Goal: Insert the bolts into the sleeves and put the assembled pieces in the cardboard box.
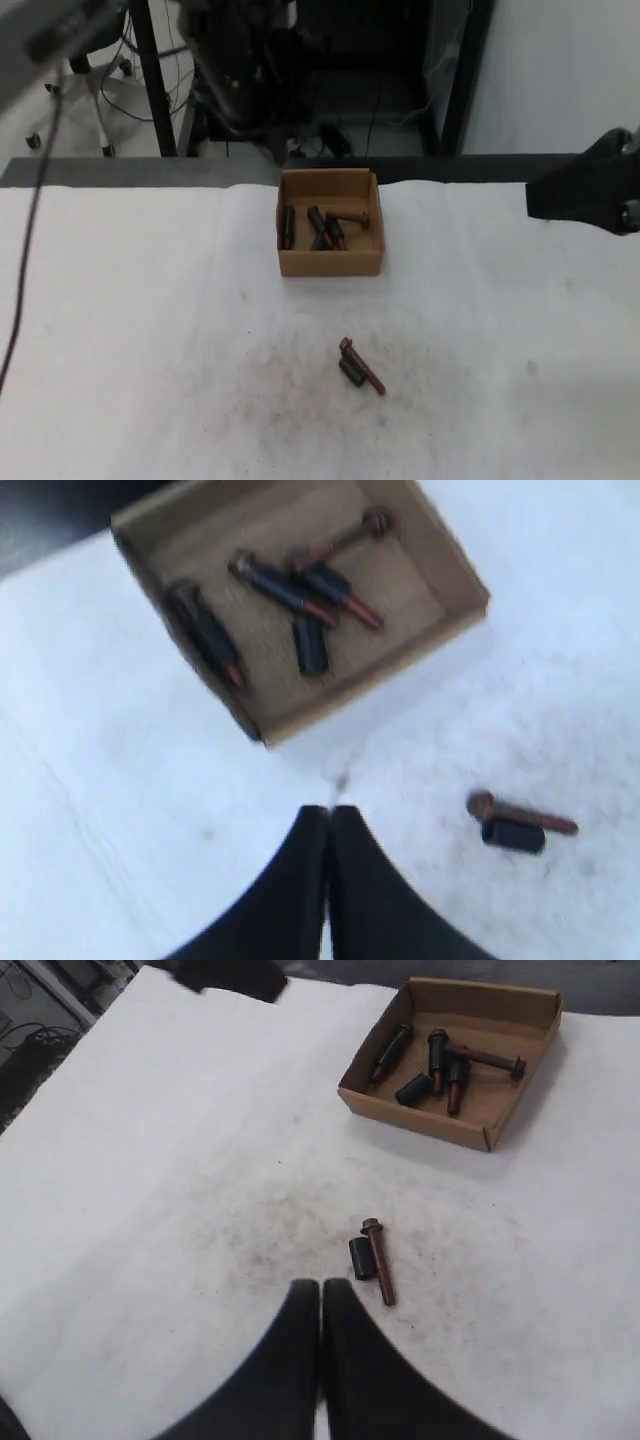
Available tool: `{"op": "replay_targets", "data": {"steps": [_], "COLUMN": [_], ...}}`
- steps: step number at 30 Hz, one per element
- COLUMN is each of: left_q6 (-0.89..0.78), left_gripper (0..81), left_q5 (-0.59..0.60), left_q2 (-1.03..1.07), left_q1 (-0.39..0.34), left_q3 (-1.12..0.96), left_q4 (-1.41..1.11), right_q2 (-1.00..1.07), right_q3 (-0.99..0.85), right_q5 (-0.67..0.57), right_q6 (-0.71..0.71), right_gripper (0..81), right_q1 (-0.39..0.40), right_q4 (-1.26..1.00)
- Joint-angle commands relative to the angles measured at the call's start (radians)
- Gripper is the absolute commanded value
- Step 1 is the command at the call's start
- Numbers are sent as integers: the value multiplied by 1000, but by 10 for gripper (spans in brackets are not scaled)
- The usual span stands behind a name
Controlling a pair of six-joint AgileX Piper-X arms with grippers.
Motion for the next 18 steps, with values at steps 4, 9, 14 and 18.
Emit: {"op": "replay_targets", "data": {"steps": [4, 9, 14, 18], "left_q6": [-23, -185, -314, -319], "left_gripper": [3, 3, 3, 3], "left_q5": [-24, -24, -24, -72], "left_q2": [-304, -680, -1054, -1260], "left_q1": [-49, -146, -172, -168], "left_q3": [423, 849, 1136, 1258], "left_q4": [-24, -266, -558, -782], "right_q2": [102, 163, 237, 334], "right_q3": [-2, -2, -2, -2], "right_q5": [-5, 76, 212, 229], "right_q6": [-84, -159, -182, -177], "right_gripper": [8, 8, 37, 163], "right_q1": [67, 198, 267, 287], "right_q4": [3, -7, -96, -176]}}
